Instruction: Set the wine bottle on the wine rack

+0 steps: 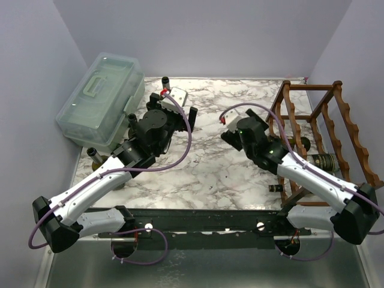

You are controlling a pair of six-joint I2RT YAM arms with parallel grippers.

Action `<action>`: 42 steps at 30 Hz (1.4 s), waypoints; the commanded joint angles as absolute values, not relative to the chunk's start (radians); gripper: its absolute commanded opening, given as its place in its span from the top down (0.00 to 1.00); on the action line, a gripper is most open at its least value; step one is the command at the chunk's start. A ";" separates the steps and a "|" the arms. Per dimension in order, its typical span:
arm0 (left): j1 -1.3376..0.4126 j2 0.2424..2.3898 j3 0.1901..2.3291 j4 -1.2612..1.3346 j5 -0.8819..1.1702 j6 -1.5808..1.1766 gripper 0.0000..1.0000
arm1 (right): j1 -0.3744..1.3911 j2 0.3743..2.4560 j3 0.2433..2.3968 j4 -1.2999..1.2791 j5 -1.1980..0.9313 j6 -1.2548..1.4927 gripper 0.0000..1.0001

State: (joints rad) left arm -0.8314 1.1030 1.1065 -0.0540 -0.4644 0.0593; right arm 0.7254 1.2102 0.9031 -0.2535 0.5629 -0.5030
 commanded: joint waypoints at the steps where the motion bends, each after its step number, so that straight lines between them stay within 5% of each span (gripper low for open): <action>1: -0.823 1.135 1.158 -0.090 -0.436 0.027 0.04 | 0.725 1.148 1.002 -0.213 0.745 -0.186 0.00; 11: -0.813 1.129 1.164 -0.100 -0.413 -0.021 0.04 | 0.725 1.302 1.189 -0.648 0.545 0.404 0.00; 23: -0.814 1.104 1.150 -0.091 -0.425 -0.009 0.05 | 0.725 1.418 1.180 -0.775 0.722 0.857 0.00; 31: -0.815 1.114 1.147 -0.091 -0.417 -0.005 0.05 | 0.710 1.676 1.363 -1.262 0.961 1.457 0.00; 42: -0.814 1.118 1.145 -0.090 -0.419 0.023 0.05 | 0.684 1.741 1.309 -1.047 0.958 1.348 0.16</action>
